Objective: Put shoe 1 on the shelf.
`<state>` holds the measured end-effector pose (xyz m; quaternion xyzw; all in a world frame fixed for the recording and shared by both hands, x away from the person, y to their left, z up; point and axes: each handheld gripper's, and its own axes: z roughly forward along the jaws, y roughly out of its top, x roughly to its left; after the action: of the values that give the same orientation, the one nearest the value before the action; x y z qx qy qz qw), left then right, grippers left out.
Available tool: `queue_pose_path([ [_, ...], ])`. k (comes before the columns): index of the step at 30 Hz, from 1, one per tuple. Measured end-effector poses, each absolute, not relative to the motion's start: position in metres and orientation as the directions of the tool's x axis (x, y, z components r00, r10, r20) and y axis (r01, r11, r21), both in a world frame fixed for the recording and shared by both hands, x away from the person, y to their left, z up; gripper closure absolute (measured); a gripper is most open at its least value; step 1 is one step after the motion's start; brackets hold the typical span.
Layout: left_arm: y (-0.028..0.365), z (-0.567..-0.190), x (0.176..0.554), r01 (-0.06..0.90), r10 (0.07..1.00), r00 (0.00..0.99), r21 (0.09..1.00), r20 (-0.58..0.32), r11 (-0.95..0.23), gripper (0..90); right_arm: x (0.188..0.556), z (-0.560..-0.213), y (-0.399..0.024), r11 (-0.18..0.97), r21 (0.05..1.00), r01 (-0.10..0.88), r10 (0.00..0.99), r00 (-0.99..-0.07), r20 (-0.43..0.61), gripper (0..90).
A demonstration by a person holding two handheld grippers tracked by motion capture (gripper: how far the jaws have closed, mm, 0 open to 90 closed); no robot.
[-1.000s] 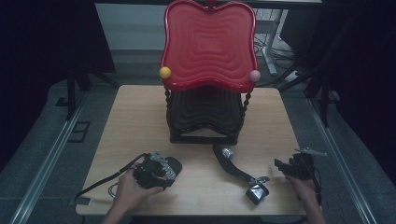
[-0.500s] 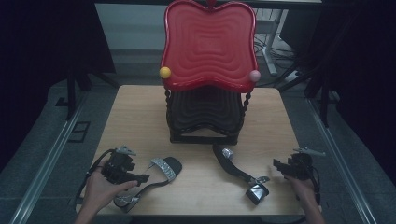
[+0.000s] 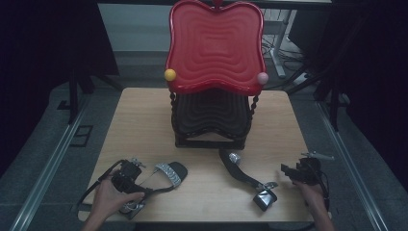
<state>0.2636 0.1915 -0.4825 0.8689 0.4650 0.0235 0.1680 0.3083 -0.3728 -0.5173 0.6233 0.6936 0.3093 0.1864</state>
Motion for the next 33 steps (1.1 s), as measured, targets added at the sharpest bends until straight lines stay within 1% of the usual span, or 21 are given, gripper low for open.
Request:
queue_pose_path([
  [1, 0.192, -0.483, 0.264, 0.800, 0.816, 0.566, 0.314, -0.115, -0.511, 21.1, 0.308, -0.517, -0.373, 0.032, 0.661, 0.749, 0.980, -0.153, 0.127, 31.3],
  [3, 0.184, -0.491, 0.263, 0.795, 0.808, 0.582, 0.272, -0.091, -0.542, 20.8, 0.308, -0.517, -0.374, 0.029, 0.662, 0.749, 0.980, -0.150, 0.127, 31.4],
  [11, 0.172, -0.505, 0.264, 0.786, 0.798, 0.600, 0.222, -0.051, -0.577, 21.9, 0.308, -0.517, -0.374, 0.026, 0.657, 0.753, 0.981, -0.146, 0.127, 31.4],
  [13, 0.171, -0.507, 0.264, 0.786, 0.798, 0.601, 0.215, -0.042, -0.580, 25.2, 0.308, -0.517, -0.374, 0.028, 0.656, 0.754, 0.981, -0.145, 0.125, 31.3],
  [15, 0.171, -0.506, 0.264, 0.789, 0.802, 0.594, 0.234, -0.053, -0.569, 30.9, 0.308, -0.517, -0.374, 0.024, 0.659, 0.752, 0.982, -0.142, 0.127, 31.4],
  [16, 0.171, -0.506, 0.264, 0.791, 0.805, 0.590, 0.241, -0.061, -0.562, 37.1, 0.307, -0.517, -0.375, 0.025, 0.658, 0.753, 0.982, -0.142, 0.125, 31.4],
  [18, 0.172, -0.504, 0.265, 0.782, 0.792, 0.606, 0.234, -0.069, -0.578, 42.0, 0.307, -0.517, -0.375, 0.024, 0.657, 0.753, 0.982, -0.141, 0.125, 31.4],
  [22, 0.173, -0.504, 0.265, 0.781, 0.790, 0.609, 0.233, -0.073, -0.580, 42.5, 0.307, -0.517, -0.375, 0.022, 0.659, 0.752, 0.982, -0.139, 0.125, 31.4],
  [25, 0.176, -0.503, 0.266, 0.787, 0.792, 0.602, 0.246, -0.104, -0.566, 42.8, 0.307, -0.517, -0.377, 0.019, 0.662, 0.749, 0.983, -0.136, 0.125, 31.4],
  [28, 0.183, -0.499, 0.268, 0.794, 0.786, 0.596, 0.267, -0.166, -0.546, 42.9, 0.307, -0.517, -0.378, 0.014, 0.661, 0.751, 0.983, -0.130, 0.126, 31.5],
  [29, 0.183, -0.499, 0.268, 0.794, 0.786, 0.596, 0.267, -0.166, -0.546, 42.9, 0.307, -0.517, -0.378, 0.014, 0.661, 0.751, 0.983, -0.130, 0.126, 31.5],
  [32, 0.196, -0.483, 0.270, 0.795, 0.767, 0.598, 0.296, -0.233, -0.529, 42.9, 0.308, -0.517, -0.378, 0.014, 0.659, 0.752, 0.984, -0.129, 0.126, 31.5],
  [33, 0.201, -0.479, 0.271, 0.794, 0.763, 0.598, 0.310, -0.244, -0.523, 42.9, 0.308, -0.517, -0.378, 0.014, 0.660, 0.752, 0.984, -0.129, 0.126, 31.5],
])
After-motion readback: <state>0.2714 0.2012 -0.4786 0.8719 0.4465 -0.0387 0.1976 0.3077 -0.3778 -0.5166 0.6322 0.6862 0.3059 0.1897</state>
